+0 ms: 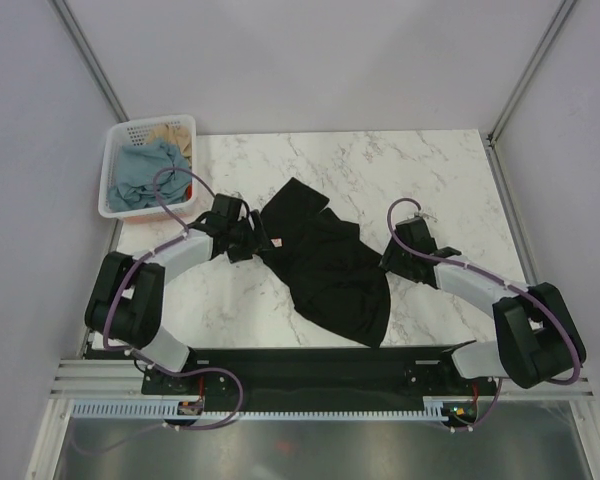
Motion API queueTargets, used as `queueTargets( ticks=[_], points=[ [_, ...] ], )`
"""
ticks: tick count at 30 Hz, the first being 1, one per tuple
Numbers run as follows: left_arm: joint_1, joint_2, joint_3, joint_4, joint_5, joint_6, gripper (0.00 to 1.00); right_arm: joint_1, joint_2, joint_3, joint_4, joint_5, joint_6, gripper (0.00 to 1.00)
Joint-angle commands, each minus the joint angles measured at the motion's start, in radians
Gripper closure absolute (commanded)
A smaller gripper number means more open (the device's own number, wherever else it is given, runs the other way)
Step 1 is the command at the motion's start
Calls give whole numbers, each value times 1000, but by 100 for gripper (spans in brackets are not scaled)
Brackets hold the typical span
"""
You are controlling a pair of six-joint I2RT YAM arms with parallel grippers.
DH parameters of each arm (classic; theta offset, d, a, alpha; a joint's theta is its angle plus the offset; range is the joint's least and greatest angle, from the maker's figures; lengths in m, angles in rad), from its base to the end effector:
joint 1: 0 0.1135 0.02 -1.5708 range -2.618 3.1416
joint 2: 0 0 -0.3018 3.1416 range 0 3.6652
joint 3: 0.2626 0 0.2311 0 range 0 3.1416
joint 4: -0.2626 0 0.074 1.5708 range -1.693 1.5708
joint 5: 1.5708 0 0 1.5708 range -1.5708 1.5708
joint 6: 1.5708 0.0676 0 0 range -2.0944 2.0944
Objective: Fold and stack the t-shirts
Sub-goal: Flatten the tshirt out
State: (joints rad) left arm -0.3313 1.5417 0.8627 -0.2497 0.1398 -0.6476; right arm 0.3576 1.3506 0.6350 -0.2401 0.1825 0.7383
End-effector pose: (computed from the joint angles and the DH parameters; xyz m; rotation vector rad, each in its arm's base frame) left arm 0.2872 -0.1088 0.2088 -0.3472 2.5590 -0.5632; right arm 0.2319 0.0735 0.1921 0.5479 2.4569 0.2198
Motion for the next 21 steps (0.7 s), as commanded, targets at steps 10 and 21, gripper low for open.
queueTargets(
  ticks=[10,21],
  points=[
    [8,153,203,95,-16,3,98,-34,-5,110,24,135,-72,100],
    [3,-165,451,-217,-218,74,98,-42,-159,695,-303,393,-250,100]
  ],
)
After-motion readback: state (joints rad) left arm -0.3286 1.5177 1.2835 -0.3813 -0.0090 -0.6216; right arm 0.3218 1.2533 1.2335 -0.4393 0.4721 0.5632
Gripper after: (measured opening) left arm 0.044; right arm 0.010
